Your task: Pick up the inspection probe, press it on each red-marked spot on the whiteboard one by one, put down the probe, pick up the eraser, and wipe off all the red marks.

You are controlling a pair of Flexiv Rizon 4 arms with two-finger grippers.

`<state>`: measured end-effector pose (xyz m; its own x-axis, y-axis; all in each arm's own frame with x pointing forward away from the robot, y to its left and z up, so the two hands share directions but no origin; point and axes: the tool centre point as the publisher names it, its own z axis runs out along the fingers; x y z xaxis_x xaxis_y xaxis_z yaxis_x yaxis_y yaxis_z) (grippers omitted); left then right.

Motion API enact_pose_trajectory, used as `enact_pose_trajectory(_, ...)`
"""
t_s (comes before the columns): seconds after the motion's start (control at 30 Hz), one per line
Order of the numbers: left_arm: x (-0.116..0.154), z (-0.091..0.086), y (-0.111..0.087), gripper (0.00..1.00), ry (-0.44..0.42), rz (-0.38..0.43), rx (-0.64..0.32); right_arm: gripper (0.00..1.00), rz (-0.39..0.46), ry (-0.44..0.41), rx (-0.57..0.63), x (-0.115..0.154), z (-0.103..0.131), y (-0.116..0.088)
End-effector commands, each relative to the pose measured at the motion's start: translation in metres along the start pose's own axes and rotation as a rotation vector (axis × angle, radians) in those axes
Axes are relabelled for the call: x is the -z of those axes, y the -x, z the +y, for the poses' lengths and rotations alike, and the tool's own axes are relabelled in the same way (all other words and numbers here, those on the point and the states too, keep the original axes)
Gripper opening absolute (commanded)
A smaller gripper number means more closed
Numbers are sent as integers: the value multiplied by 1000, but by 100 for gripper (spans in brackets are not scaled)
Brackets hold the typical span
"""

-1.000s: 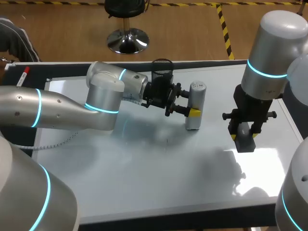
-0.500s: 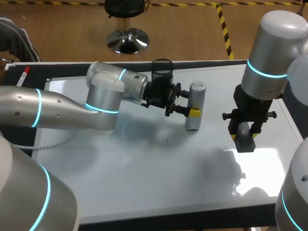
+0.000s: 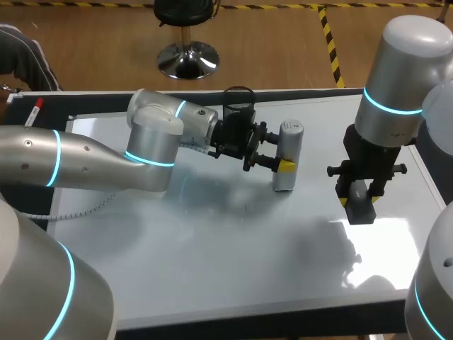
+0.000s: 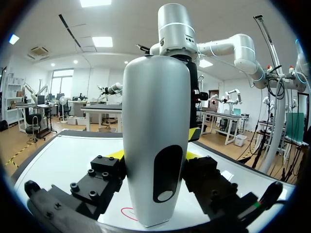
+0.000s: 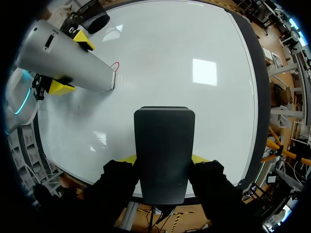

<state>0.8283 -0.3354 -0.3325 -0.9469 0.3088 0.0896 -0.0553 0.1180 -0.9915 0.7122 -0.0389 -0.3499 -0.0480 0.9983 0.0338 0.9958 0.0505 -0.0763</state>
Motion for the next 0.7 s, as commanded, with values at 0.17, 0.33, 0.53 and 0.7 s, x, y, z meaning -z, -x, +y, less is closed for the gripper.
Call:
enact_pose_trajectory(0.17, 1, -12, -3, 0, -8, -9, -19, 0, 0, 1, 2, 1, -1, 1)
enact_pose_trajectory(0.33, 1, -21, -3, 0, -9, -3, -29, 0, 0, 1, 2, 1, -1, 1)
enact_pose_trajectory(0.53, 3, -31, -4, 0, -8, 6, -34, 0, 0, 1, 2, 1, -1, 1)
enact_pose_trajectory(0.7, 8, -33, -7, 0, 1, 3, -31, 0, 0, 1, 2, 1, -1, 1)
